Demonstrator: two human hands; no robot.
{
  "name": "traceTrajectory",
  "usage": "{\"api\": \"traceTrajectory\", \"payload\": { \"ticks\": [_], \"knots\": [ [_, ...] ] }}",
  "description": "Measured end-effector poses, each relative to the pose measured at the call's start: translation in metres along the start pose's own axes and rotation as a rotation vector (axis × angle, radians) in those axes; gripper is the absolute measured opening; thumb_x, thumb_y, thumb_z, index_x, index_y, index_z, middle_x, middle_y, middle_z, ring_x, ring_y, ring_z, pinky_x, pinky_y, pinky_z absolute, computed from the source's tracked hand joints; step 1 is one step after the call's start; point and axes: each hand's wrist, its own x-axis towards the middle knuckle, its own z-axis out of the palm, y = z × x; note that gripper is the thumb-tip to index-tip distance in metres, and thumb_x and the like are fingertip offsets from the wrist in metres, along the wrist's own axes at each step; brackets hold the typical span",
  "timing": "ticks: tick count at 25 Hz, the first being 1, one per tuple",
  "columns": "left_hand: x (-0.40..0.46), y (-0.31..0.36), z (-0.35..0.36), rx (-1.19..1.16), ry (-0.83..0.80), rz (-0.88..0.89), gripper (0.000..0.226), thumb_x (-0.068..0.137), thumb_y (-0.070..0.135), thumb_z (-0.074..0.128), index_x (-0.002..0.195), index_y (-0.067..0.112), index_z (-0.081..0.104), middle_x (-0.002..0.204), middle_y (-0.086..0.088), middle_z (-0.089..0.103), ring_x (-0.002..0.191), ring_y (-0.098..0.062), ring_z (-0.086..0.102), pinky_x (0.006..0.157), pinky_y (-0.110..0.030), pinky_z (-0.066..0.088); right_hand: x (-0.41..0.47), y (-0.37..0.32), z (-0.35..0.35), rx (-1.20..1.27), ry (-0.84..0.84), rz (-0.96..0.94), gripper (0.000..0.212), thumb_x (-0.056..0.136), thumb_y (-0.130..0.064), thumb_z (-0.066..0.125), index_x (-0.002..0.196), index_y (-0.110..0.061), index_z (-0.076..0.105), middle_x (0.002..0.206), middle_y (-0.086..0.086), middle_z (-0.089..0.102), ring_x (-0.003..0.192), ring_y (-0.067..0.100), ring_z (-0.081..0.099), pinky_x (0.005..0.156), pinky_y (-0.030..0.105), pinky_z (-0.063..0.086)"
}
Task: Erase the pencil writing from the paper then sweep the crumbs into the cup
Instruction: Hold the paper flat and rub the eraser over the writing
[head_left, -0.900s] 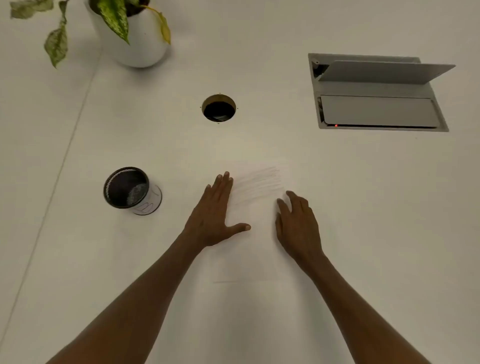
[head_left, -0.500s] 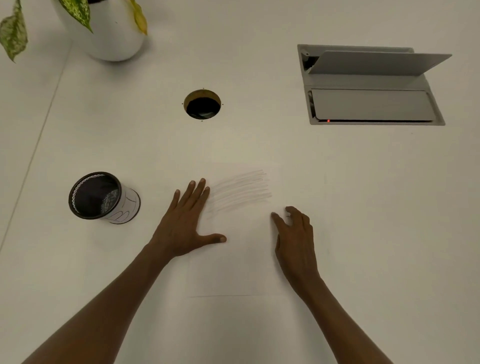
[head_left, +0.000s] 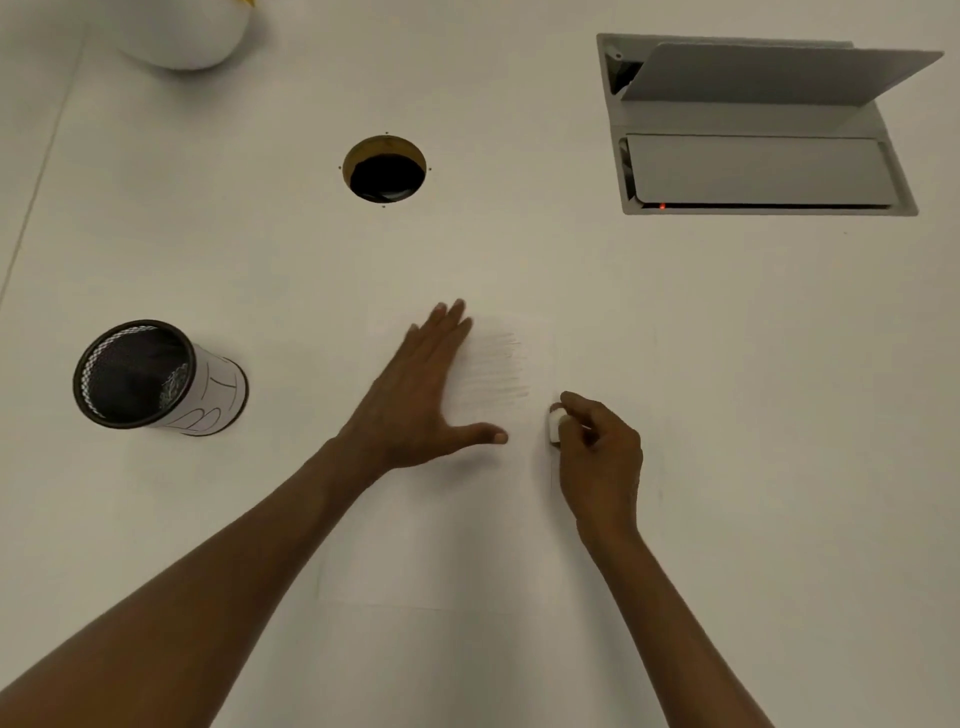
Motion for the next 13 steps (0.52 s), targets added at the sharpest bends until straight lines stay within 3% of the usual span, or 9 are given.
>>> {"api": "traceTrajectory", "payload": {
  "ticks": [3, 5, 8, 11, 13],
  "knots": [
    [0.021, 0.002, 0.015, 0.045, -0.046, -0.002, 0.131, 0.069, 0.092, 0.052, 0.164, 0.015, 0.004, 0.172, 0.003, -0.007, 0.157, -0.011, -0.013, 0.129, -0.037, -0.003, 0.015, -0.003, -0.001, 0.426, -0.167, 0.332, 0.020, 0.090, -0.002, 0.059, 0.096, -0.015, 0.074, 0.090, -0.003, 0.077, 0.087, 0.015, 0.073, 0.079, 0.027, 0.058],
    [0.021, -0.007, 0.022, 0.189, -0.023, 0.026, 0.129, 0.072, 0.095, 0.044, 0.163, 0.012, 0.006, 0.172, -0.001, -0.006, 0.158, -0.016, -0.010, 0.130, -0.041, -0.001, 0.022, -0.006, -0.002, 0.580, -0.328, 0.380, 0.017, 0.091, -0.001, 0.061, 0.105, -0.005, 0.071, 0.099, 0.010, 0.075, 0.093, 0.026, 0.072, 0.082, 0.030, 0.059],
    [0.020, -0.015, 0.024, 0.290, 0.005, 0.078, 0.126, 0.074, 0.097, 0.037, 0.163, 0.013, 0.008, 0.172, -0.002, -0.002, 0.159, -0.018, -0.006, 0.129, -0.041, 0.002, 0.029, -0.005, 0.001, 0.458, -0.437, 0.283, 0.026, 0.088, -0.005, 0.068, 0.114, -0.009, 0.068, 0.104, 0.006, 0.075, 0.097, 0.021, 0.072, 0.086, 0.027, 0.057],
    [0.017, -0.017, 0.024, 0.279, 0.032, 0.103, 0.125, 0.074, 0.094, 0.044, 0.162, 0.010, 0.015, 0.172, -0.003, 0.005, 0.159, -0.019, 0.003, 0.129, -0.040, 0.005, 0.030, -0.007, 0.007, 0.202, -0.403, 0.202, 0.033, 0.080, -0.017, 0.078, 0.110, -0.026, 0.072, 0.104, -0.009, 0.075, 0.097, 0.004, 0.069, 0.078, 0.012, 0.053],
    [0.016, -0.016, 0.022, 0.250, 0.046, 0.109, 0.122, 0.074, 0.092, 0.049, 0.161, 0.011, 0.023, 0.171, -0.002, 0.013, 0.158, -0.019, 0.010, 0.129, -0.040, 0.008, 0.029, -0.007, 0.011, 0.212, -0.389, 0.186, 0.033, 0.079, -0.015, 0.079, 0.108, -0.030, 0.073, 0.103, -0.012, 0.075, 0.094, 0.004, 0.070, 0.077, 0.012, 0.054]
  ]
}}
